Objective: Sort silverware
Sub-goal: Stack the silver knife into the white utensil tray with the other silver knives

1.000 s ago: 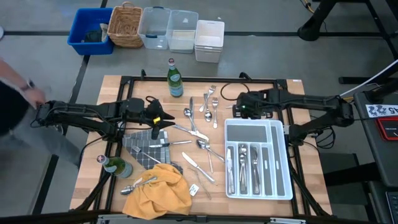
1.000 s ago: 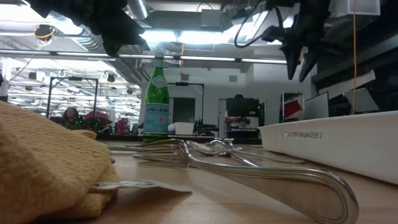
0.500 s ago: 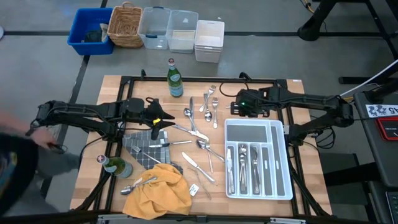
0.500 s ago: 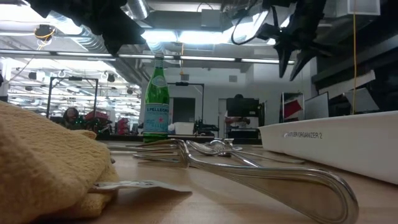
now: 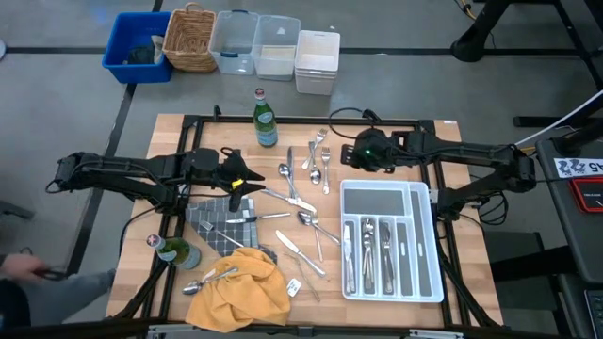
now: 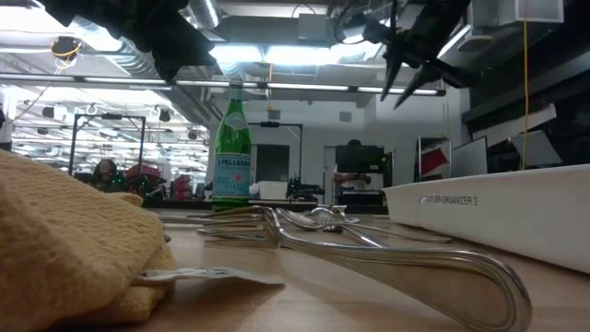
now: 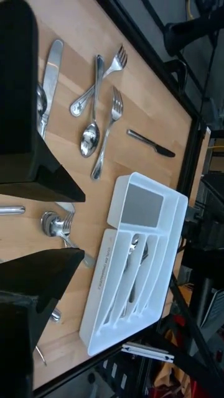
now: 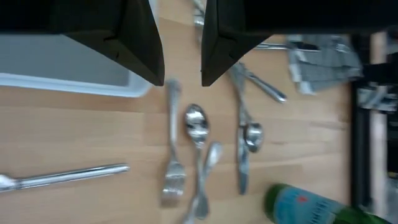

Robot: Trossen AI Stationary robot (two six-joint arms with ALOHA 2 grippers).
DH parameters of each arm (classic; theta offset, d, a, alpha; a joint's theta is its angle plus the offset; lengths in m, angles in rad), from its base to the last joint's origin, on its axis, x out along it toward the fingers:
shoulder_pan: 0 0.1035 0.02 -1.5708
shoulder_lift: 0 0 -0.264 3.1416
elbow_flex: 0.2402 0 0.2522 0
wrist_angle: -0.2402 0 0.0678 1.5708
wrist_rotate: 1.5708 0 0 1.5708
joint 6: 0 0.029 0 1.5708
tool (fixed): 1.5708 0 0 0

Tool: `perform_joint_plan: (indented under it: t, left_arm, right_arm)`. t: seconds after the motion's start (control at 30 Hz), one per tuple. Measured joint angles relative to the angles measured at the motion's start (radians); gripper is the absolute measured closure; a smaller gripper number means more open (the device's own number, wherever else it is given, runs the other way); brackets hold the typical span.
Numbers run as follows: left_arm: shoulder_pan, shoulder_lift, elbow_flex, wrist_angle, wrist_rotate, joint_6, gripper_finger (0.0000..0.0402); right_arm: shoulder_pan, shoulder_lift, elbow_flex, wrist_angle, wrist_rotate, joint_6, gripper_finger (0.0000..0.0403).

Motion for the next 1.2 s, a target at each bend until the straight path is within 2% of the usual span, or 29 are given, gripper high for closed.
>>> perform_joint_plan:
  t: [0.3,0.67,1.2]
  left_arm:
    - [0.0,0.0,0.0,0.0,0.0,0.0,0.0284]
    - [0.0,0.0,0.0,0.0,0.0,-0.005,0.0284]
    - [0.0,0.0,0.0,-0.001,0.0,-0.011,0.0284]
  right_arm:
    - [0.0,0.0,0.0,0.125,-0.006,0.023,0.0295]
    - [0.0,0.001,0.0,0.249,0.055,0.023,0.0295]
    - [0.0,0.001,0.0,0.215,0.058,0.026,0.0295]
